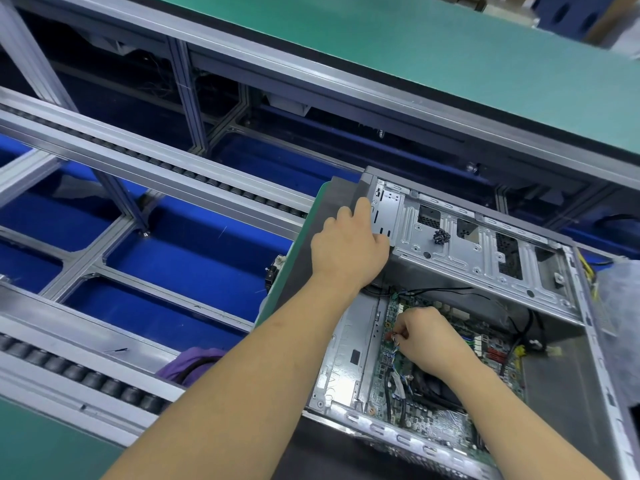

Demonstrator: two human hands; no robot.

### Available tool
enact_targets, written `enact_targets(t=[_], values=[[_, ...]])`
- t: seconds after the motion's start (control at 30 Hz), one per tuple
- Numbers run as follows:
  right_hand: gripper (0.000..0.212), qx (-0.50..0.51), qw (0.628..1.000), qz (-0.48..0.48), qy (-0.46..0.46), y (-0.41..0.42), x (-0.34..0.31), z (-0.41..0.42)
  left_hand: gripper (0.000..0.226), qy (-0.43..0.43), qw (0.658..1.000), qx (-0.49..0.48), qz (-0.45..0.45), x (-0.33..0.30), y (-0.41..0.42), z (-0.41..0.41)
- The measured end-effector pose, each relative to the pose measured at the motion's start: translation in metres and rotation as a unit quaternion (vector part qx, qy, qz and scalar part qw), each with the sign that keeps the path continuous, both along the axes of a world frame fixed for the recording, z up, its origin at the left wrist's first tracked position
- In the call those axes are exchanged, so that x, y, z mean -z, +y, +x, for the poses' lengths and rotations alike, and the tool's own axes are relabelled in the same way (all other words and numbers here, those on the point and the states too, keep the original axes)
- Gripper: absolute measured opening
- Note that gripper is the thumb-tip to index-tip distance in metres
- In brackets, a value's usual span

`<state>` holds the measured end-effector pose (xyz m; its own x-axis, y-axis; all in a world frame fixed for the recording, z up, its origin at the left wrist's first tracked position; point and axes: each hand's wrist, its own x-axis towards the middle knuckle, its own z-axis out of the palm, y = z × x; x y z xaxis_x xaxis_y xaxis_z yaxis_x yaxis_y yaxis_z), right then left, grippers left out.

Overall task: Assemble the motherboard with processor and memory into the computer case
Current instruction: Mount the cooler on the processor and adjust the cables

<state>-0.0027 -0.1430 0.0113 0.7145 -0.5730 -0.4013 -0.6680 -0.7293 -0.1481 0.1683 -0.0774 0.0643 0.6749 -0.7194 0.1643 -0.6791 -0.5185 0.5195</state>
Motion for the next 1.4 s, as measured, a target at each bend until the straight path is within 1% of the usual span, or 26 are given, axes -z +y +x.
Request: enact_targets(t=[0.23, 0.57, 1.0, 1.07, 1.17, 1.3, 1.4], values=[[0.014, -0.006, 1.000, -0.004, -0.004, 0.001, 0.000, 0.001, 0.032, -0.006, 1.000, -0.002, 0.001, 0.003, -0.001, 0.001], [0.016, 0.002, 0.999, -0.006, -0.039, 0.000, 0.003, 0.000, 0.032, -0.011, 1.000, -0.002, -0.005, 0.005, -0.002, 0.001], [0.021, -0.007, 1.000, 0.003, -0.001, 0.000, 0.007, 0.003, 0.033, -0.014, 1.000, 0.000, -0.006, 0.004, -0.001, 0.000], [0.025, -0.014, 1.000, -0.001, 0.013, 0.001, 0.006, 0.004, 0.034, -0.015, 1.000, 0.001, -0.007, 0.004, -0.001, 0.000], [0.036, -0.018, 0.999, -0.019, 0.028, 0.004, 0.007, 0.006, 0.035, -0.015, 1.000, 0.001, -0.007, 0.004, -0.001, 0.001], [0.022, -0.005, 0.999, -0.019, 0.035, 0.004, 0.009, 0.011, 0.034, -0.018, 1.000, 0.001, -0.005, 0.004, 0.000, 0.001], [0.019, -0.006, 0.999, -0.023, 0.046, 0.004, 0.009, 0.012, 0.034, -0.017, 1.000, 0.003, -0.002, 0.004, -0.001, 0.001]])
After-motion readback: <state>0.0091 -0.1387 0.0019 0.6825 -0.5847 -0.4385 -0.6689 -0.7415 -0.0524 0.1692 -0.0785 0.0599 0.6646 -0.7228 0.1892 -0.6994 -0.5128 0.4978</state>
